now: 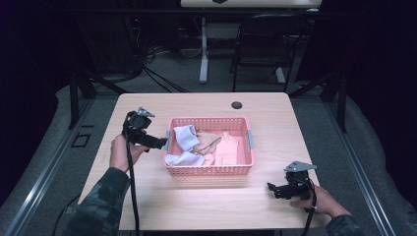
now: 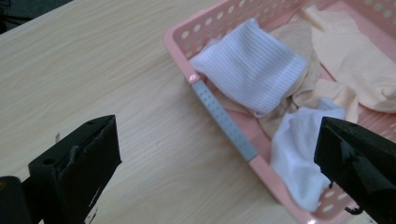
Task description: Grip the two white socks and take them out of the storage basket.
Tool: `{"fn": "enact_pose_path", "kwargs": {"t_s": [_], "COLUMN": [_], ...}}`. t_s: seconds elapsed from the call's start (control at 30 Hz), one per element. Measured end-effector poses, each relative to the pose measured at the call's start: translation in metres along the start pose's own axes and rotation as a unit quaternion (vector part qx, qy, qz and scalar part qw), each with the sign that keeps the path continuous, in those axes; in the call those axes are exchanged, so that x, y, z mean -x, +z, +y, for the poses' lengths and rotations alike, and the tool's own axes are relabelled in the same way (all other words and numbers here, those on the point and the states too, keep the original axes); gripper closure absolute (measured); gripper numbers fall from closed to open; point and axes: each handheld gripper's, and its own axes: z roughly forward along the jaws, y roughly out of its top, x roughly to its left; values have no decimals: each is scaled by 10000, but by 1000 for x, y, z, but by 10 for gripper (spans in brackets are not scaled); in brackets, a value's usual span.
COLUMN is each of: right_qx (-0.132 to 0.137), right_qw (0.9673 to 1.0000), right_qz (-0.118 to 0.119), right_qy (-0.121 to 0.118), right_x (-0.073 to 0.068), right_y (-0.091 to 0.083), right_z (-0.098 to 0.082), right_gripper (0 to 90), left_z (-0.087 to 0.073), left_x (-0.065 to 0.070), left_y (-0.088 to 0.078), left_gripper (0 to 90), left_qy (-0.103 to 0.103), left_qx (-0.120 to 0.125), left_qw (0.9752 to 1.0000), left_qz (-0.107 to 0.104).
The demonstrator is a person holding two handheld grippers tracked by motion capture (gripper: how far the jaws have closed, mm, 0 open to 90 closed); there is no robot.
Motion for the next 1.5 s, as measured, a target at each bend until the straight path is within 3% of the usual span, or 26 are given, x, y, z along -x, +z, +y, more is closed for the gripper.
{"fn": "enact_pose_path", "kwargs": {"t_s": [0.27,0.3,0.5,0.77,0.97,1.13,1.2,1.23,1.37,1.5], "right_qx": [1,-4,14,24,-6,16,-5,-10,-8,-6], "right_qw": [10000,10000,10000,10000,10000,10000,10000,10000,10000,10000], "right_qz": [1,-9,2,2,7,6,8,9,16,15], "right_qy": [2,-3,11,-2,-14,6,-13,-9,-14,-14], "right_x": [0,0,0,0,0,0,0,0,0,0], "right_y": [0,0,0,0,0,0,0,0,0,0], "right_z": [0,0,0,0,0,0,0,0,0,0], "right_gripper": [0,0,0,0,0,0,0,0,0,0], "left_z": [31,40,61,75,75,73,72,71,69,66], "left_x": [16,21,34,40,40,35,34,33,28,25], "left_y": [25,35,61,93,111,122,123,124,117,103], "left_gripper": [39,55,127,180,240,395,516,629,829,856], "left_qy": [166,243,383,298,283,180,173,174,133,111], "left_qx": [-138,-176,-322,-621,-894,-1153,-1174,-1206,-1029,-776], "left_qw": [9998,9995,9987,9976,9956,9931,9928,9925,9946,9969], "left_qz": [-20,-21,-38,-73,55,133,142,125,16,-28]}}
